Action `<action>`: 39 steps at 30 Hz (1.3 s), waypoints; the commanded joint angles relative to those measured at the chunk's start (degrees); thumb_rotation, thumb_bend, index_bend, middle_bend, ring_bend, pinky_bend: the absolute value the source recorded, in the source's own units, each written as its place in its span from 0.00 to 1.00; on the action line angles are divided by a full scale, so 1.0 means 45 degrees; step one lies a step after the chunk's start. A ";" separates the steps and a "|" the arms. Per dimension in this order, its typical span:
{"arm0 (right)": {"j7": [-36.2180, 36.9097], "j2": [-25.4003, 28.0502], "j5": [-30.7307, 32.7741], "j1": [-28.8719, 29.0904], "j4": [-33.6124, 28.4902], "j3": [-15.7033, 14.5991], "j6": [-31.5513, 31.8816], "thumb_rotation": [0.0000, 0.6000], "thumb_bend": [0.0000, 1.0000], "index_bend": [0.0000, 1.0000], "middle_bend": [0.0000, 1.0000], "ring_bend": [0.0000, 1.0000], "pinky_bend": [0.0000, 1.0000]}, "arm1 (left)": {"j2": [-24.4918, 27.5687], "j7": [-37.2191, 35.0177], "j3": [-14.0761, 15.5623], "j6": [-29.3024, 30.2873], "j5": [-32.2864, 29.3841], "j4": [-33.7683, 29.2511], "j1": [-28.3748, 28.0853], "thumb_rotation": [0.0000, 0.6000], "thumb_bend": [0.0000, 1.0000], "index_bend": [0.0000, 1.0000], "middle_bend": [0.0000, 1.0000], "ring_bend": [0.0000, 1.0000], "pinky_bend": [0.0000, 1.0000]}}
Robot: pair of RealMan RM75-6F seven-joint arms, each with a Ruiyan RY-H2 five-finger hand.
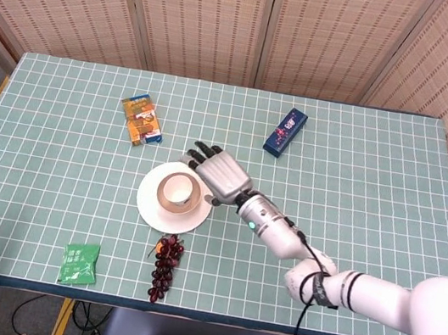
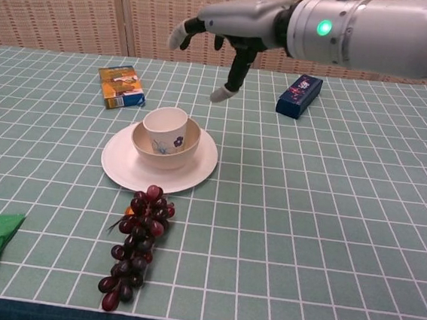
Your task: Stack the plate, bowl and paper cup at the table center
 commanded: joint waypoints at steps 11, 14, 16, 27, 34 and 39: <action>0.0983 0.4550 -0.3539 -0.5225 -0.3467 -0.2528 0.5249 1.00 0.22 0.13 0.19 0.07 0.20 | -0.0057 -0.0052 -0.0140 -0.0255 -0.0209 0.0037 -0.0186 1.00 0.00 0.19 0.28 0.35 0.45; 0.1468 0.4877 -0.4074 -0.6372 -0.3259 -0.3043 0.6313 1.00 0.24 0.14 0.20 0.09 0.22 | -0.0154 0.0017 -0.0171 -0.0332 -0.0264 0.0048 -0.0252 1.00 0.00 0.19 0.28 0.35 0.44; 0.1804 0.4991 -0.4297 -0.7050 -0.3079 -0.3275 0.6961 1.00 0.25 0.16 0.22 0.10 0.23 | -0.0209 0.0084 -0.0186 -0.0398 -0.0313 0.0028 -0.0297 1.00 0.00 0.19 0.28 0.35 0.44; 0.3055 0.4948 -0.5141 -1.0926 -0.1671 -0.4226 1.0610 1.00 0.26 0.20 0.27 0.14 0.29 | -0.0557 0.0636 -0.0248 -0.0193 -0.0195 -0.0157 -0.0369 1.00 0.00 0.19 0.28 0.34 0.42; 0.3409 0.4879 -0.5337 -1.2600 -0.1407 -0.4415 1.1889 1.00 0.26 0.20 0.27 0.14 0.29 | -0.0812 0.0745 -0.0197 -0.0148 -0.0246 -0.0151 -0.0323 1.00 0.00 0.19 0.28 0.33 0.41; 0.3625 0.4861 -0.5510 -1.3201 -0.1315 -0.4309 1.2179 1.00 0.26 0.21 0.27 0.14 0.29 | -0.0932 0.0803 -0.0203 -0.0174 -0.0171 -0.0083 -0.0384 1.00 0.00 0.19 0.28 0.33 0.40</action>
